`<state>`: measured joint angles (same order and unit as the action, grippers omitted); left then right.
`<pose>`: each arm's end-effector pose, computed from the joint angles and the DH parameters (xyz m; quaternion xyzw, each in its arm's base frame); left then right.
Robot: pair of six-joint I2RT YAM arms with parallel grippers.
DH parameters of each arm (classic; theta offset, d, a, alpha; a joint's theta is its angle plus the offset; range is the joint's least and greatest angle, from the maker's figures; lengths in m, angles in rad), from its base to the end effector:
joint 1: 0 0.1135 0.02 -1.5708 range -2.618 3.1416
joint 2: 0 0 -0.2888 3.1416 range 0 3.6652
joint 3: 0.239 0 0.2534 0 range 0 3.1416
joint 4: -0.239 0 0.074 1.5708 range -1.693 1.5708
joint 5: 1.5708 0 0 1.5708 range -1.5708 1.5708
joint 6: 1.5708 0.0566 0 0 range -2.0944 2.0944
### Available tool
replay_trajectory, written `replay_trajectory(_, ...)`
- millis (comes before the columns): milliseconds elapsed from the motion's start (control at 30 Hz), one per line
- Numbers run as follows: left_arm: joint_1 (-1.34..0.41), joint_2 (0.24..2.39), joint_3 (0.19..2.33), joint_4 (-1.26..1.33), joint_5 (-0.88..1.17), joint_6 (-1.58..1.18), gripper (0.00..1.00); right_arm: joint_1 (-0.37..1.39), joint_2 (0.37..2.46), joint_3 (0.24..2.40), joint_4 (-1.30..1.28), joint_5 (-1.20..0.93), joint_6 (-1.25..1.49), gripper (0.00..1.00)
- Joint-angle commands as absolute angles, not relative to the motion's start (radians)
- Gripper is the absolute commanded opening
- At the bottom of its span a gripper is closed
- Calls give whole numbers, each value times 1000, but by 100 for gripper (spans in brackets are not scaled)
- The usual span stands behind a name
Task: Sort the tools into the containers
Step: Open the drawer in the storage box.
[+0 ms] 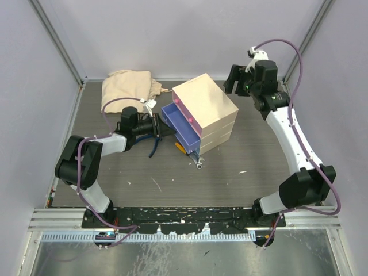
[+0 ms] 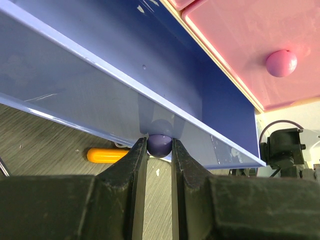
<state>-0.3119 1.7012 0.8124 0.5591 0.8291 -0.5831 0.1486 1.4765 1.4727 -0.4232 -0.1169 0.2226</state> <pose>0.3351 -0.1519 0.2102 0.1314 0.7695 -0.5257 0.3380 0.3528 0.0595 0.4061 -0.0005 0.8400 0.1480 0.5220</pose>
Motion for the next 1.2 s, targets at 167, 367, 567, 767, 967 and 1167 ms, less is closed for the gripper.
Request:
replay_trajectory(167,-294,1674,805,557,844,-559,10,510,1465,1632,-441,94,-72,81)
replay_trajectory(367,-293,1669,802,555,841,-559,10,621,1537,1658,-467,131,-148,81)
replay_trajectory(567,-294,1667,797,557,840,-559,9,651,1578,1672,-509,110,-189,81)
replay_trajectory(767,-293,1666,793,557,839,-558,9,666,1597,1664,-532,101,-201,80)
replay_trajectory(967,-293,1661,789,557,838,-560,9,669,1622,1664,-550,204,-209,78)
replay_trajectory(1167,-293,1640,766,557,834,-556,9,668,1645,1668,-566,279,-208,77)
